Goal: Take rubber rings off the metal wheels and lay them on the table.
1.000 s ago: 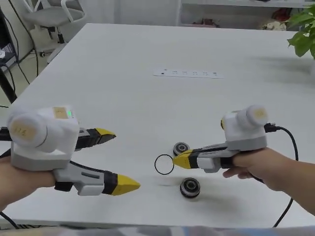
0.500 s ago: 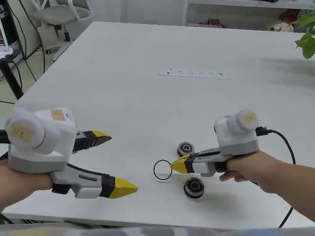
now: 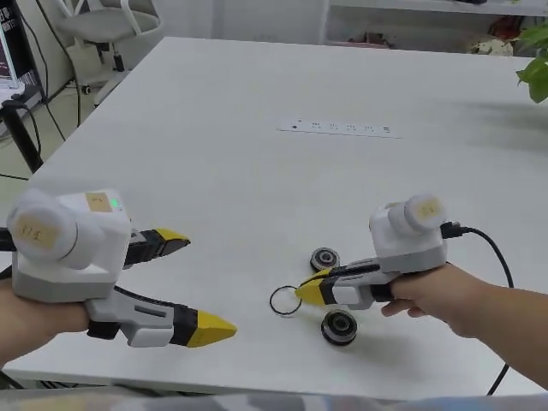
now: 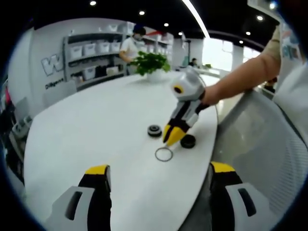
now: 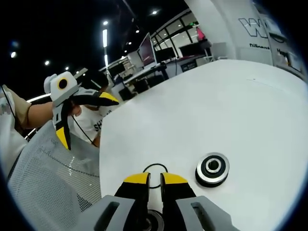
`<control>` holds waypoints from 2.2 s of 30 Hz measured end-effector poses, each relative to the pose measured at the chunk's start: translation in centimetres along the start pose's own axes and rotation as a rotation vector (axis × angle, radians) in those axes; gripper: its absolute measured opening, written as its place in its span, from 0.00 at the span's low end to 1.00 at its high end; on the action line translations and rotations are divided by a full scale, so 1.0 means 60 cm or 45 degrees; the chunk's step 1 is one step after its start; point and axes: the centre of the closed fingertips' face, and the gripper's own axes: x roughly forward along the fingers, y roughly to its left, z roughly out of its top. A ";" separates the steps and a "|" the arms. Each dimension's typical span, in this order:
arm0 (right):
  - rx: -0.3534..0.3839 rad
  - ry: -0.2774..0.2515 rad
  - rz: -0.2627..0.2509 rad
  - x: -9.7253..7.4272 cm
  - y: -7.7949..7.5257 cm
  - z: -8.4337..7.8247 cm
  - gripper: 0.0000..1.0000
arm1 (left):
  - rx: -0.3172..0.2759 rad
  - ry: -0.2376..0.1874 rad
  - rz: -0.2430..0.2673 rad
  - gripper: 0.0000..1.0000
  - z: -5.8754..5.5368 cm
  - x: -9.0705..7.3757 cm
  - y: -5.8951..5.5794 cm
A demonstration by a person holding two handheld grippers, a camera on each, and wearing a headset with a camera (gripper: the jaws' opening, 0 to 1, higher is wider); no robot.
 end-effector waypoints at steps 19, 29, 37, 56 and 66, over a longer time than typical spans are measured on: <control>-0.002 -0.087 -0.019 -0.052 -0.002 0.013 0.25 | 0.009 0.028 -0.048 0.84 0.009 0.015 -0.007; -0.009 -0.137 -0.026 -0.086 0.000 0.012 0.30 | 0.005 0.032 -0.084 0.82 0.022 0.031 -0.010; -0.022 -0.136 -0.034 -0.106 0.002 -0.005 0.32 | 0.020 0.033 -0.113 0.80 0.032 0.050 -0.018; -0.093 -0.126 -0.029 -0.115 0.011 -0.043 0.37 | 0.047 0.030 -0.174 0.75 0.047 0.099 -0.038; -0.151 -0.090 -0.017 -0.113 0.016 -0.062 0.35 | 0.085 0.052 -0.228 0.73 0.049 0.128 -0.058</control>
